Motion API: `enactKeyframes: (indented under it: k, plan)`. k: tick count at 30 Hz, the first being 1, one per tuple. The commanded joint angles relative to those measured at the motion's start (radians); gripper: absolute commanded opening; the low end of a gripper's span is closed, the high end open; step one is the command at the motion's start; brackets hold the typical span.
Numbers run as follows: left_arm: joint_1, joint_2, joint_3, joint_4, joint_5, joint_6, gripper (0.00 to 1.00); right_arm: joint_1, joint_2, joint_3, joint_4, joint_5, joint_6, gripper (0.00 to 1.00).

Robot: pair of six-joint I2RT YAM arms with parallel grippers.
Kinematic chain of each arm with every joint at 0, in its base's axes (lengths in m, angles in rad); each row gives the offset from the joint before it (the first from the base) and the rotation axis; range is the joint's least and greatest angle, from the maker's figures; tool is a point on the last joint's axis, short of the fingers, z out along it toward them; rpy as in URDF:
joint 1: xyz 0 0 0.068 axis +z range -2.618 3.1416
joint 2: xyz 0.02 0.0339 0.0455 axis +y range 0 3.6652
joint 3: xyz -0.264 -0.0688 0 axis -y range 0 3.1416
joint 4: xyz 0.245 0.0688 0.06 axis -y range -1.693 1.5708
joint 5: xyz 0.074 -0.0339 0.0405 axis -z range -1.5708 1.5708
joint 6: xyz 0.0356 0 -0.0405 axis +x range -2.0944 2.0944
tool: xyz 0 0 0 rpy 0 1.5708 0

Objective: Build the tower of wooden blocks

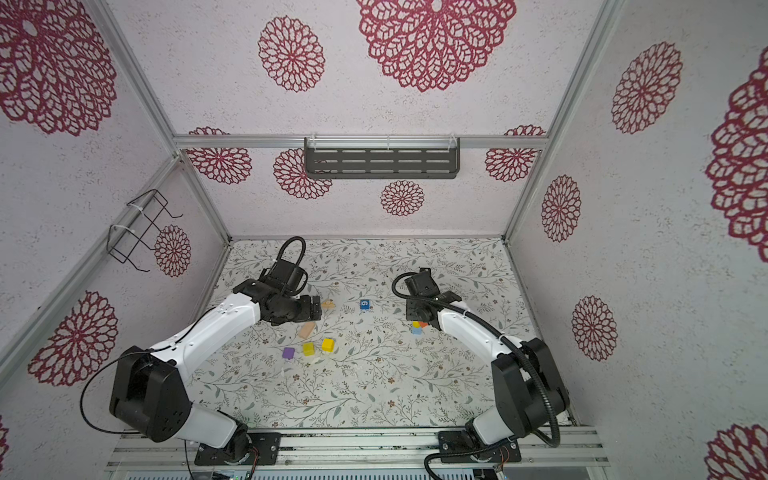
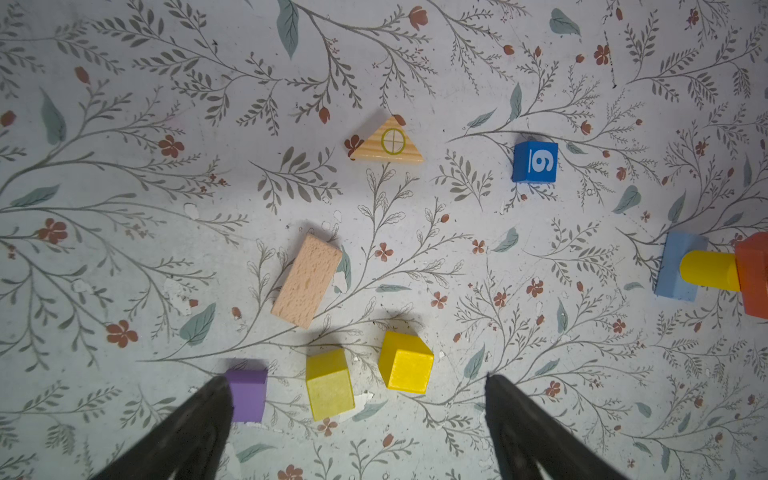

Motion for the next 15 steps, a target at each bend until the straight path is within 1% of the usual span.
enactKeyframes:
  k: [1,15]
  plan:
    - [0.003,-0.016,-0.01,0.018,-0.003,-0.013,0.97,0.001,0.005,-0.002,0.015,0.01,-0.021,0.31]
    - [0.003,-0.007,-0.008,0.021,0.001,-0.015,0.97,0.006,0.005,-0.028,0.026,0.01,-0.02,0.35]
